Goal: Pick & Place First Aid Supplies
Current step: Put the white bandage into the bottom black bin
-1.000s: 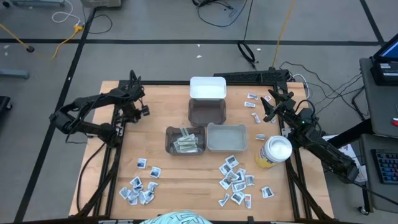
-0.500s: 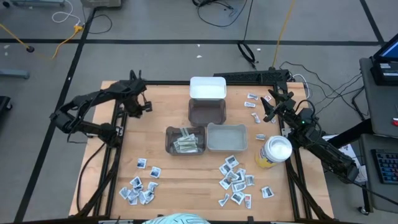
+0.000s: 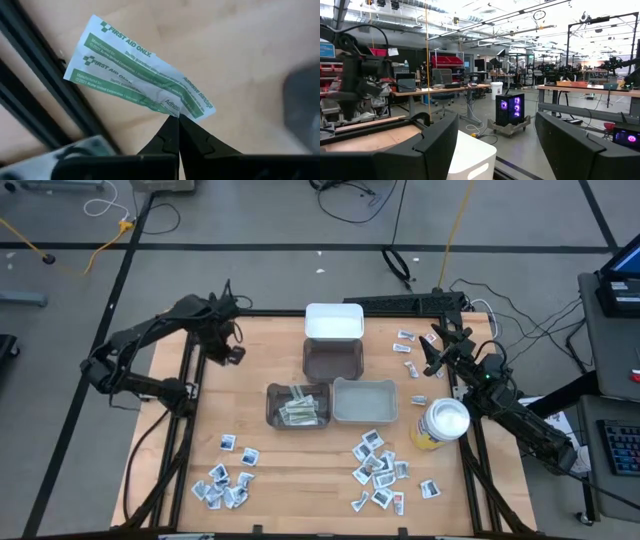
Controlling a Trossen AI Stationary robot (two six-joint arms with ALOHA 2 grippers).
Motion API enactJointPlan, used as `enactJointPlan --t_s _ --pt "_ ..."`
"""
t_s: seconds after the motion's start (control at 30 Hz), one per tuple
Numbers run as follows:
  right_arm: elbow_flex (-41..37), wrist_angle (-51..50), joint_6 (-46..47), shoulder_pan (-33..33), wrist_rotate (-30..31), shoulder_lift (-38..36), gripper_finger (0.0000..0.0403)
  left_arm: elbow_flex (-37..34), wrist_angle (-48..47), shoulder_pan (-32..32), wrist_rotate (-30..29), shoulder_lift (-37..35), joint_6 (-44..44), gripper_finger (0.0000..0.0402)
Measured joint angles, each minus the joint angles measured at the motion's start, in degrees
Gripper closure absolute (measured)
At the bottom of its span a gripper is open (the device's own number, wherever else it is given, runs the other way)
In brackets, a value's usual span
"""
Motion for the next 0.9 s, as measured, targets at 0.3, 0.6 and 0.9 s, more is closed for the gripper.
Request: enactJointPlan --t_s 0.3,0.6,0.9 --pt "0.0 0.0 0.0 -0.02 -0.01 0.0 0.014 2.79 -4.92 -7.45 -0.85 0.28 15.14 0.0401" --pt "-0.02 0.0 0.0 0.0 -0.01 -0.02 0.014 15.63 -4.92 -22.95 -3.25 12.63 20.18 0.0401" --pt "0.0 0.0 0.0 -0.02 0.01 -0.02 0.014 32.48 -5.31 -34.68 -2.71 25.15 30.0 0.0401"
